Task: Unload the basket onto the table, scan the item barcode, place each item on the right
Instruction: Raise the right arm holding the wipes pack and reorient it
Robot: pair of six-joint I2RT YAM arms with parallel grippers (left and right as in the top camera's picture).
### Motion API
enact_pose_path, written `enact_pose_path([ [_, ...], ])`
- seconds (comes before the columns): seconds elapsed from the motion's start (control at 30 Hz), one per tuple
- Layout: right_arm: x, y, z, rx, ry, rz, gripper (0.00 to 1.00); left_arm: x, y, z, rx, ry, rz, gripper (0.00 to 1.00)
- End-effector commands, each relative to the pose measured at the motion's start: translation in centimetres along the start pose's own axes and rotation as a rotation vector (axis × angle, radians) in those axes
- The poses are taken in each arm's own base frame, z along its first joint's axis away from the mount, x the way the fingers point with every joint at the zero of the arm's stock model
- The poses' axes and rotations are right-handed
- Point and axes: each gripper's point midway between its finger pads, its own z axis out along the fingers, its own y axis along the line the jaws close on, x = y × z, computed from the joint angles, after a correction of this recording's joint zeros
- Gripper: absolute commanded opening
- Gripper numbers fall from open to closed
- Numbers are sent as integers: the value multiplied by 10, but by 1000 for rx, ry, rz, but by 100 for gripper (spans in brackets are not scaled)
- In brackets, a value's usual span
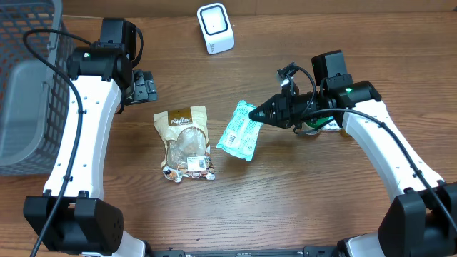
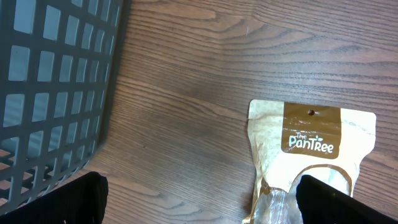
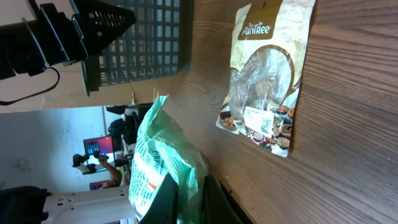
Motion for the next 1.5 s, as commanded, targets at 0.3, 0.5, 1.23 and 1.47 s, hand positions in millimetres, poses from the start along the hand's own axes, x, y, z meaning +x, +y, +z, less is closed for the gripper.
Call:
enact_pose_path([
  [0.3, 4, 20, -5, -48, -1, -16, 4, -4, 3, -1, -11, -12, 0, 100],
  [0.5, 4, 20, -5, -48, -1, -16, 4, -4, 3, -1, -11, -12, 0, 99],
  [1.23, 3, 12, -4, -8, -12, -6, 4, -4, 3, -1, -11, -12, 0, 100],
  [1.47, -2, 15, -5, -14, -27, -35, 4, -4, 3, -1, -11, -12, 0, 100],
])
